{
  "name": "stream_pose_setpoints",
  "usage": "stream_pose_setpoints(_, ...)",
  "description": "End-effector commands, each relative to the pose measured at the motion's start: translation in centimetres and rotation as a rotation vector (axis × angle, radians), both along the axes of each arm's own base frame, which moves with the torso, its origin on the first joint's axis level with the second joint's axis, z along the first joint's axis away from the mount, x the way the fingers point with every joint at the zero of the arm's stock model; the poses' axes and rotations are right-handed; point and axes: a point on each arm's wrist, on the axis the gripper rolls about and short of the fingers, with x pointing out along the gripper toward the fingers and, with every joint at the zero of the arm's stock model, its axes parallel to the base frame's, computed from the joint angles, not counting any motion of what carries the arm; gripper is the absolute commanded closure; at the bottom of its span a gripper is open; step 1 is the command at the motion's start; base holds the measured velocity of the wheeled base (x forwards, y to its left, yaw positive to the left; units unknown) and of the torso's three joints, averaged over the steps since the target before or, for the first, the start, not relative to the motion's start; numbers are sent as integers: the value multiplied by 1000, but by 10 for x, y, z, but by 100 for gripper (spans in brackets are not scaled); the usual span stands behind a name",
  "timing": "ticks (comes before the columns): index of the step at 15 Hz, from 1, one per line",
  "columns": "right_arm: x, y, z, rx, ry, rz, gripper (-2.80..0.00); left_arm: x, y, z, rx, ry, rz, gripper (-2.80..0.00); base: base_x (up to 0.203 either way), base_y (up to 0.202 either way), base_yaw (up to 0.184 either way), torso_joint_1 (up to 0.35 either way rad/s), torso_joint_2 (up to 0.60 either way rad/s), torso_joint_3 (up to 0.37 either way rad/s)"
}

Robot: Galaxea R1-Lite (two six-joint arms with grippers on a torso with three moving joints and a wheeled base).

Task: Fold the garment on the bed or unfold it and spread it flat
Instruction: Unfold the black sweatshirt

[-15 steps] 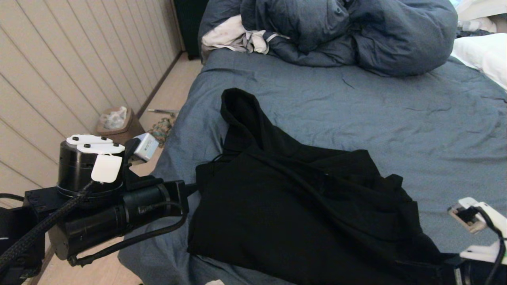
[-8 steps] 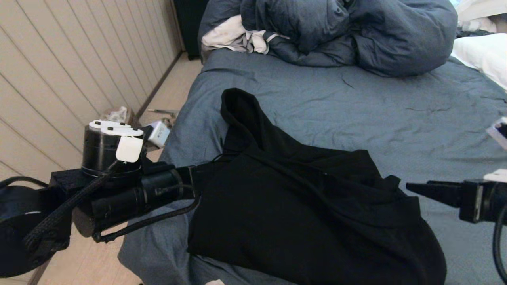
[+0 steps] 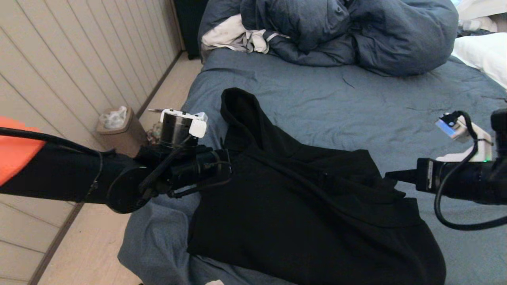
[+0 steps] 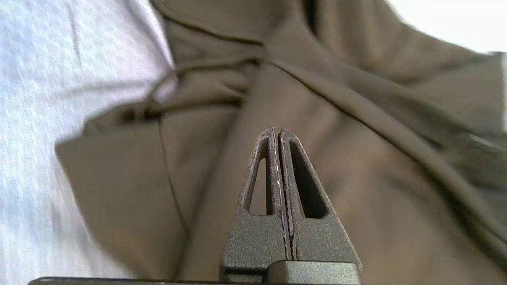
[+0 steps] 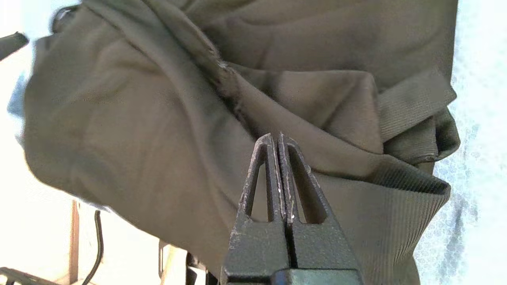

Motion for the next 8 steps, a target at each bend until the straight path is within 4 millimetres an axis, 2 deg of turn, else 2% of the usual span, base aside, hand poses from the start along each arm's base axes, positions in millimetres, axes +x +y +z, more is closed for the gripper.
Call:
stream_pose_setpoints(1,8,0,-10,1,42,1,0,16,-12,-24,48,24,22,0,0,0,0,0,0,0)
stream_pose_setpoints(2,9,0,-12,1,49,1,0,19,-14,-30,74,21,26,-280,0,0,0,0,0,0)
stream_pose_setpoints(8,12,0,-17,0,69,7,0,25,-23,-45,81,16,-13,-280,0,0,0,0,0,0)
